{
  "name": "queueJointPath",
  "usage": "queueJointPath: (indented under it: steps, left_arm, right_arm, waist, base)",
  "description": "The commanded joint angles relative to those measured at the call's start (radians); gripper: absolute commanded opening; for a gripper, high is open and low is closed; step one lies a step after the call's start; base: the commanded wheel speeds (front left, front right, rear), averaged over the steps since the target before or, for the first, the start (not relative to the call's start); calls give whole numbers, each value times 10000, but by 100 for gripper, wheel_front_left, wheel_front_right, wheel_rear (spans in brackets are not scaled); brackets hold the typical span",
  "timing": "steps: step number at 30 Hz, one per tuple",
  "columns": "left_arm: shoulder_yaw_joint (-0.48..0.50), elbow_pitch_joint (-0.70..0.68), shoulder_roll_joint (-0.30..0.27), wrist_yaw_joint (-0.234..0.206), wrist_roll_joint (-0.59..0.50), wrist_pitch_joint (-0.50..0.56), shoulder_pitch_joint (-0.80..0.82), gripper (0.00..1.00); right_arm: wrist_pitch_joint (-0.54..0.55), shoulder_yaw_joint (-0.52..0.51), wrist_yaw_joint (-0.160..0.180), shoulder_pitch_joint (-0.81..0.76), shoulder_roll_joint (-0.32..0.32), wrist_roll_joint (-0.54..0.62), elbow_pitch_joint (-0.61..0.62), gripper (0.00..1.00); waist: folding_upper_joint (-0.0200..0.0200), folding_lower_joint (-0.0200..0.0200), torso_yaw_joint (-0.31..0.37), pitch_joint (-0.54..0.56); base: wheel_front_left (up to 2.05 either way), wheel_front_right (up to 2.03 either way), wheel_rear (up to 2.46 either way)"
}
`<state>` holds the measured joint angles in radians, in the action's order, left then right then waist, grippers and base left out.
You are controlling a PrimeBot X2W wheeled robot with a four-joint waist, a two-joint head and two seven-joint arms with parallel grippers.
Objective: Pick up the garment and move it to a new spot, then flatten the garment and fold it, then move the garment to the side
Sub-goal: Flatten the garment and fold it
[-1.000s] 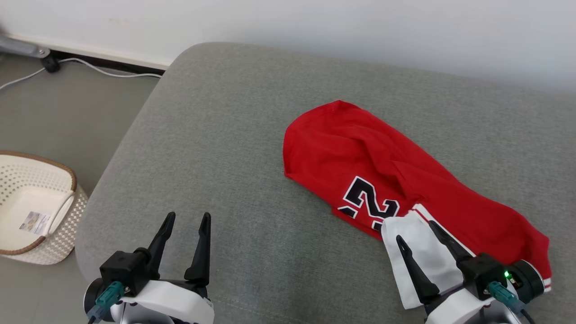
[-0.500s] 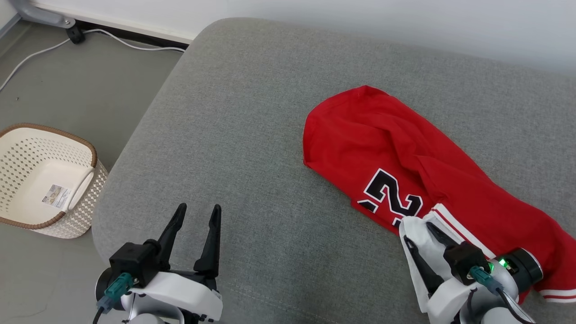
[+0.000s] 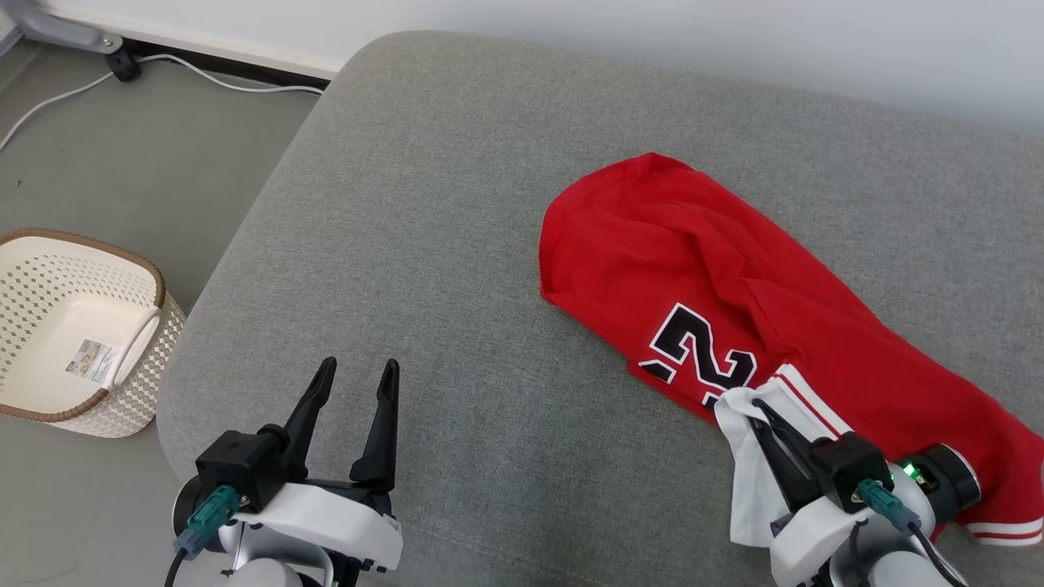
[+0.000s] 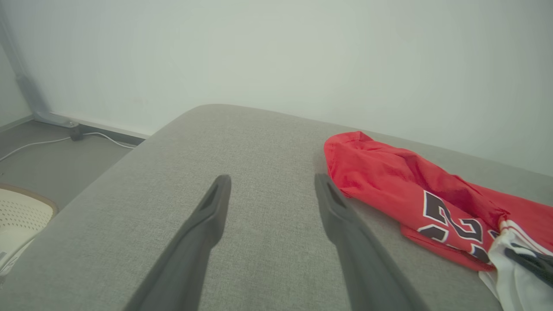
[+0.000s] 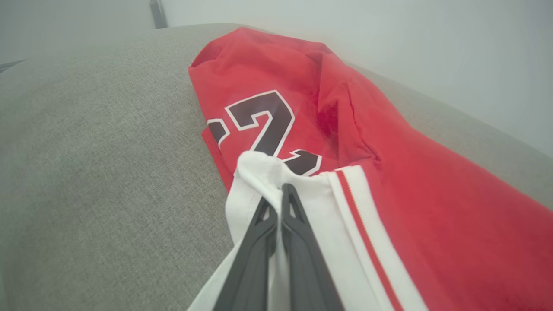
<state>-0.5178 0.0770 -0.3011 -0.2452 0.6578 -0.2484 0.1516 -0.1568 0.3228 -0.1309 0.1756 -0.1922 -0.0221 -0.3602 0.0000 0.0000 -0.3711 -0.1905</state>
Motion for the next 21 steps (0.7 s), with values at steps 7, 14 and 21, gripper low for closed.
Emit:
queueJointPath:
  steps: [7, 14, 21]
  left_arm:
    - [532, -70, -64, 237, -260, -133, 363, 100]
    - [677, -63, -42, 349, -355, -133, 317, 100]
    - [667, -89, -155, 500, -468, -128, 611, 100]
  right_arm:
    - [-532, -37, 2, 123, -51, -384, 1094, 0]
    - [-555, -858, 2, 912, -256, -1011, 1926, 0]
    - [-427, -1876, 2, 3287, -690, -2484, 517, 0]
  waist:
    - [0, 0, 28, 20]
    - [0, 0, 377, -73]
    - [0, 0, 796, -569]
  base:
    - [0, 0, 0]
    - [0, 0, 0]
    - [0, 0, 0]
